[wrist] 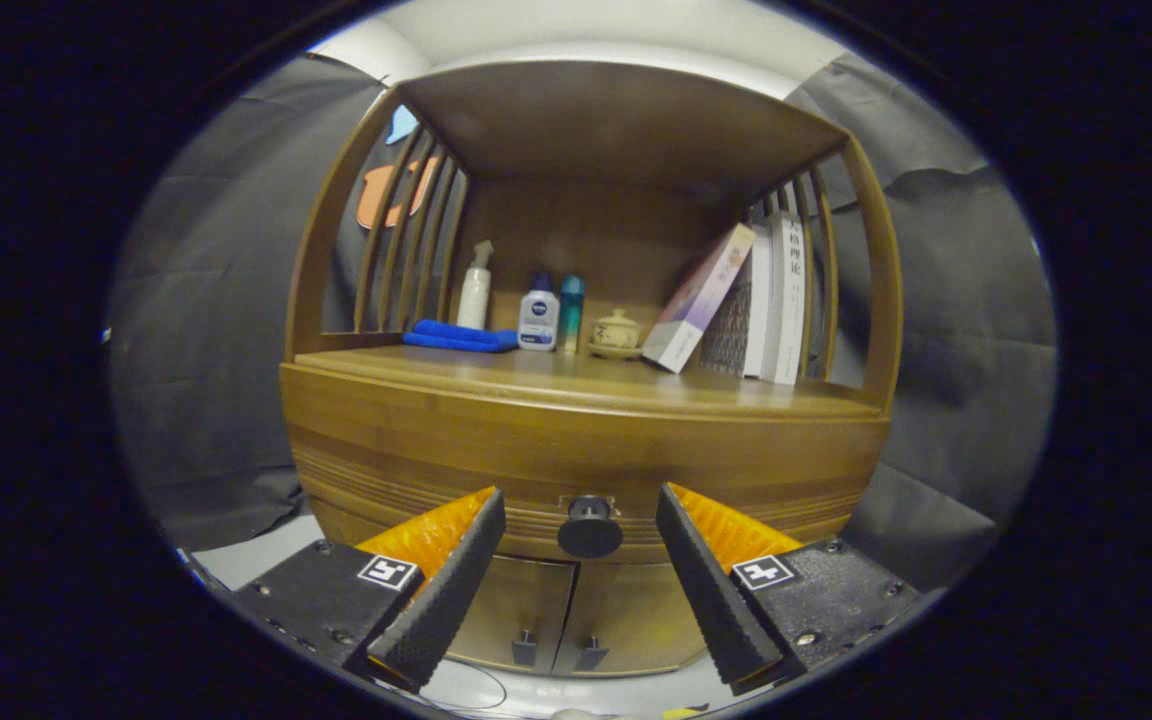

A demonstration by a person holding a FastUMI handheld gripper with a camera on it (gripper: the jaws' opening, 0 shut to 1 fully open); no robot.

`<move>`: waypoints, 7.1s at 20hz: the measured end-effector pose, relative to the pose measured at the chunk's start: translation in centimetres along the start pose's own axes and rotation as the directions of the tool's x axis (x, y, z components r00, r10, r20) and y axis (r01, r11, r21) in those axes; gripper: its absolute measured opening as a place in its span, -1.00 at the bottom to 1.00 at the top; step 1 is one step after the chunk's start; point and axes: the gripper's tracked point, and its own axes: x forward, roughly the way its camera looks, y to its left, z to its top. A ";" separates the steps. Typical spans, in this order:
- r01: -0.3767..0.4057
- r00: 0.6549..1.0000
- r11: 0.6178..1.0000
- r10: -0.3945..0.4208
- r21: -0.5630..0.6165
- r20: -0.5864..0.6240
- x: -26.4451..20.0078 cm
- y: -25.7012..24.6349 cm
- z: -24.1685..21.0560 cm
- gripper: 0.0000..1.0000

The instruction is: Pull open the drawer, take out the items inside it, and place them on the countertop above the cabinet.

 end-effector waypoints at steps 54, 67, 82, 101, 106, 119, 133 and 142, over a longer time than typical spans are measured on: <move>-0.025 0.995 0.996 0.033 0.090 -0.091 -13.7 -0.4 -6.2 -0.25; -0.044 0.995 0.997 0.050 0.062 -0.087 -16.1 -1.3 -6.0 0.32; -0.085 0.996 0.979 0.084 0.185 0.011 -18.4 -3.7 10.4 0.98; -0.018 0.796 0.992 0.092 0.128 -0.598 -0.9 2.1 8.7 0.98; 0.049 0.584 0.991 0.072 0.123 -0.809 -0.4 1.8 0.8 0.91; 0.068 0.359 0.997 0.015 0.043 -0.933 -1.9 1.5 -1.9 0.83; 0.069 0.399 0.995 0.039 0.072 -0.916 -3.3 2.1 -0.2 -0.07; 0.002 0.538 0.996 0.073 0.088 -0.840 -4.6 2.4 8.9 -0.07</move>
